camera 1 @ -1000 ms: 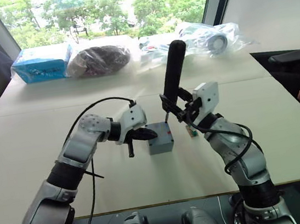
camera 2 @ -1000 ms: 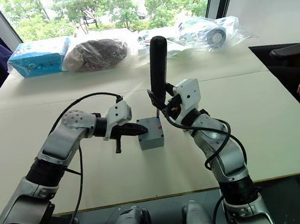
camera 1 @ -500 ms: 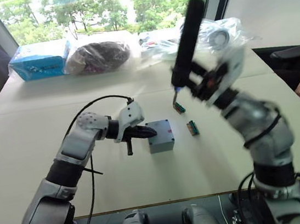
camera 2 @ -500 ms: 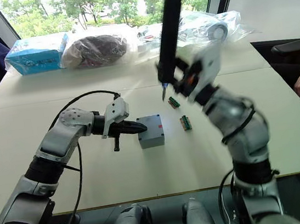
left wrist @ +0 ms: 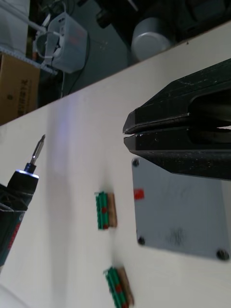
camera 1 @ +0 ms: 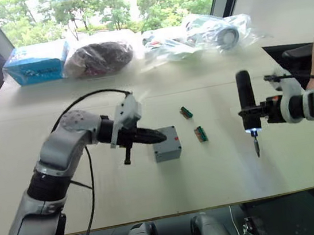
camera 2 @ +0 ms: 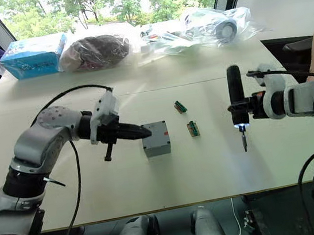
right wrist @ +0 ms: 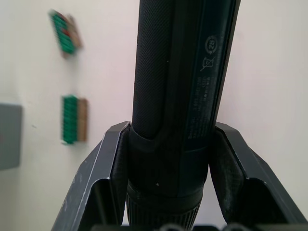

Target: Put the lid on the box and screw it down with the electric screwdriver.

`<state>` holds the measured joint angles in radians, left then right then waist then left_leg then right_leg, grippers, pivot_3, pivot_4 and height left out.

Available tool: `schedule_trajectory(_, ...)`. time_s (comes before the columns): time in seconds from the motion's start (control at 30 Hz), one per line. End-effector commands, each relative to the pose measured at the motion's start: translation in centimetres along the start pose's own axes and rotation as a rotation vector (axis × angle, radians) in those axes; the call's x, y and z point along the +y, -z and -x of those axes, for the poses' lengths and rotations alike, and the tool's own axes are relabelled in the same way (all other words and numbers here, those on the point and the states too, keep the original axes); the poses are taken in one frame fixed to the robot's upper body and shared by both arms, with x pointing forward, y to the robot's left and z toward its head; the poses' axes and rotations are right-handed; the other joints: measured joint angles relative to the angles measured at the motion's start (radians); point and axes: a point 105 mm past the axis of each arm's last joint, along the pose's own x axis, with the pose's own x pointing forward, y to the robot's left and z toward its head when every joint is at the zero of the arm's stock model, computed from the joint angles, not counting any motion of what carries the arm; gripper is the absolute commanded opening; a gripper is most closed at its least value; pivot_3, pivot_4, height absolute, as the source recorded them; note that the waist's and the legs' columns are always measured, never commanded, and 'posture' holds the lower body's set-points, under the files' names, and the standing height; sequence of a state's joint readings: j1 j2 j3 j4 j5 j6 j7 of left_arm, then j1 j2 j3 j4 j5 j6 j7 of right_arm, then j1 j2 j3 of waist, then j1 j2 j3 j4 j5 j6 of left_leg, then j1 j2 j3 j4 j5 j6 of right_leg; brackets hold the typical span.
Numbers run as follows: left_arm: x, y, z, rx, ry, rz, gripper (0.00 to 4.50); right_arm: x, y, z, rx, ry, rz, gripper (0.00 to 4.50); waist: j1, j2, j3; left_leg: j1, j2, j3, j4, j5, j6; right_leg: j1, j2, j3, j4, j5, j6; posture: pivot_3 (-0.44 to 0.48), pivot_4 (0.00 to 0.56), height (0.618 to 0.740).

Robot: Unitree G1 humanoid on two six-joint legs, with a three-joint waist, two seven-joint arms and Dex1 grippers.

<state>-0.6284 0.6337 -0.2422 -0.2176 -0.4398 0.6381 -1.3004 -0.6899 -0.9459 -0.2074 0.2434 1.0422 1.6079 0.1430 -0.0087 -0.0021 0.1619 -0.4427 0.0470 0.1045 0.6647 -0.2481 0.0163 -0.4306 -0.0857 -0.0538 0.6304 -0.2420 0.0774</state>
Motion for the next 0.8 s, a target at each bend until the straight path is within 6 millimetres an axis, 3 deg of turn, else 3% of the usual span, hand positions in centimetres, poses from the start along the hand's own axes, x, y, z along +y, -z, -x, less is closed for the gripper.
schedule_trajectory(0.03,-0.3,-0.3,-0.5,-0.014,-0.023,-0.036,0.00,0.4,-0.9,0.2,0.020,-0.028,-0.008,1.84,-0.005,0.000,0.000,0.000,0.000,0.000,0.000,0.000,0.000,0.000,0.001,0.000,0.000,0.000,0.000,0.000,0.150,0.740)
schedule_trajectory(0.5,-0.7,0.7,-0.7,-0.024,-0.066,0.021,0.00,-0.2,-1.9,-3.0,0.088,0.028,0.042,1.84,-0.001,0.000,0.001,-0.001,0.001,0.001,0.001,0.000,0.000,-0.002,0.004,0.003,0.000,0.001,0.001,0.000,0.150,0.740)
schedule_trajectory(0.57,-0.3,0.7,-0.5,-0.025,-0.085,0.021,0.00,-0.4,-1.6,-3.4,0.095,0.032,0.059,2.83,-0.002,0.000,0.001,-0.001,0.001,0.000,0.001,0.000,0.000,-0.002,0.004,0.003,0.001,0.001,0.001,0.000,0.150,0.740)
schedule_trajectory(0.6,0.0,0.8,-0.4,-0.026,-0.097,0.022,0.00,-0.4,-1.6,-3.5,0.097,0.028,0.066,2.97,-0.002,0.000,0.001,-0.001,0.001,0.000,0.001,0.000,0.000,-0.001,0.004,0.003,0.001,0.001,0.002,0.000,0.150,0.740)
schedule_trajectory(0.7,0.6,0.9,0.1,-0.034,-0.128,0.036,0.00,-0.4,-1.5,-3.6,0.093,0.023,0.083,4.08,-0.003,0.000,0.001,0.000,0.001,0.001,0.001,0.000,0.000,-0.001,0.004,0.003,0.001,0.001,0.002,0.000,0.150,0.740)
schedule_trajectory(0.73,0.8,0.9,0.5,-0.034,-0.142,0.039,0.00,-0.4,-1.8,-3.4,0.080,0.026,0.088,4.37,-0.003,0.000,0.001,0.000,0.001,0.000,0.001,0.000,0.000,-0.001,0.004,0.003,0.001,0.001,0.001,0.000,0.150,0.740)
schedule_trajectory(0.8,1.2,1.0,1.4,-0.030,-0.178,0.048,0.00,-0.8,-2.6,-2.9,0.030,0.055,0.154,4.49,-0.001,0.000,0.001,0.000,0.001,0.000,0.002,0.000,0.000,-0.001,0.004,0.003,0.001,0.001,0.001,0.000,0.150,0.740)
